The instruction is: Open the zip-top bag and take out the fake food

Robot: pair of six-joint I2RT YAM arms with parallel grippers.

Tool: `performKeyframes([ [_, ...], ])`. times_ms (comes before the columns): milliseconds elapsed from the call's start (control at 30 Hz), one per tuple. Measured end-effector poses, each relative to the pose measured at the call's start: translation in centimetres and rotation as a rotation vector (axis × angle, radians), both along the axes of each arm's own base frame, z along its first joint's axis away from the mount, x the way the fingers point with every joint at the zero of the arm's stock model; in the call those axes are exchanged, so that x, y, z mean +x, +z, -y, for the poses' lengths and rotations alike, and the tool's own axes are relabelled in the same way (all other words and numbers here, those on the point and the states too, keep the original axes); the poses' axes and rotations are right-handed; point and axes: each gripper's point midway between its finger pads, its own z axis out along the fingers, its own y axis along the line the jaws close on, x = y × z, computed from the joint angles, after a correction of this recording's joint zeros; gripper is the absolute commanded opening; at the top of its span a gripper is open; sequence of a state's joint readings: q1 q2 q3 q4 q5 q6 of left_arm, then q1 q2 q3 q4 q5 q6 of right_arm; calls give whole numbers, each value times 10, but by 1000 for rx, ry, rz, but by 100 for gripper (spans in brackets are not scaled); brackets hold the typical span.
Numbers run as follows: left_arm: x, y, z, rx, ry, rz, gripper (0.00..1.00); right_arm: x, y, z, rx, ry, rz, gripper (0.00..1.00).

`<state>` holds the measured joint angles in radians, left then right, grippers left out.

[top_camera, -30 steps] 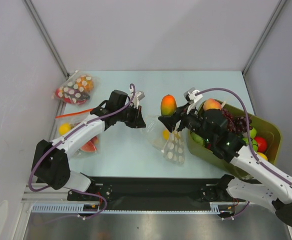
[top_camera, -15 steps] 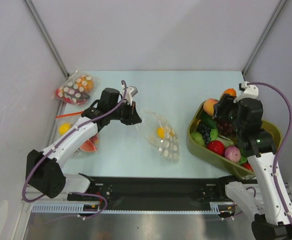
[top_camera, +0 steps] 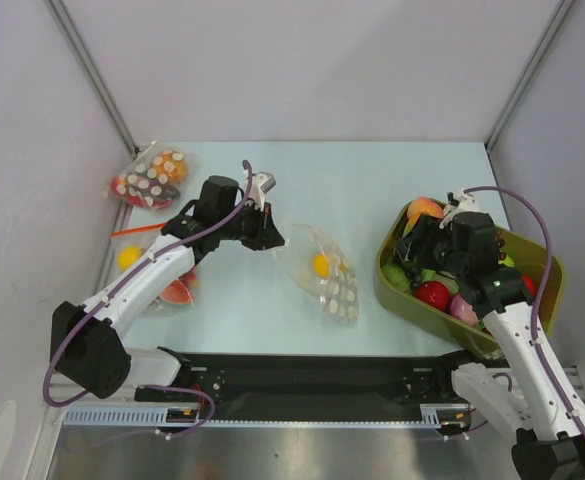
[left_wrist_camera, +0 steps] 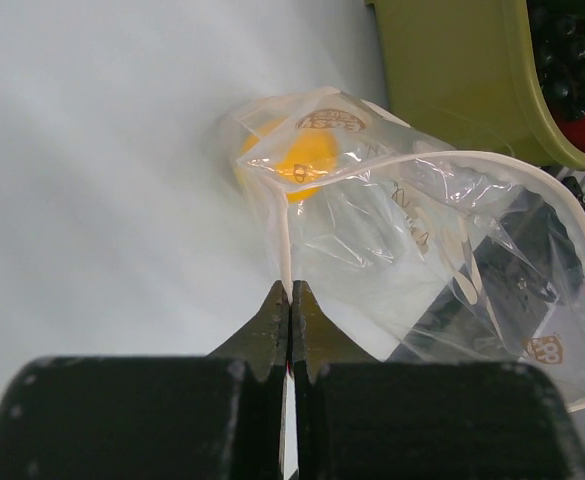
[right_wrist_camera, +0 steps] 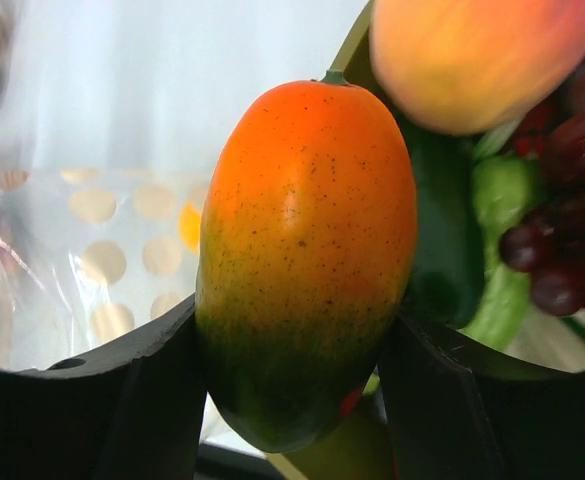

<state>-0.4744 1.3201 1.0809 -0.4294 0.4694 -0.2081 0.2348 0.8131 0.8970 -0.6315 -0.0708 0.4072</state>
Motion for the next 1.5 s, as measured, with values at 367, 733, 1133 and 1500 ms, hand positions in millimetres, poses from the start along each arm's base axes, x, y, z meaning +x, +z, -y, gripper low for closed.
performKeyframes([
  [367, -1, 0, 0, -3, -4, -1, 0, -3, -18, -19, 24, 29, -50, 63],
  [733, -1, 0, 0, -3, -4, -2, 0, 0, -25, -18, 1, 13, -67, 76],
  [1133, -1, 0, 0, -2, -4, -2, 0, -7, 7, -10, -27, -7, -26, 77],
  [1500, -1, 0, 0, -2, -4, -1, 0, -11, 93, -3, -44, 16, 162, 75],
])
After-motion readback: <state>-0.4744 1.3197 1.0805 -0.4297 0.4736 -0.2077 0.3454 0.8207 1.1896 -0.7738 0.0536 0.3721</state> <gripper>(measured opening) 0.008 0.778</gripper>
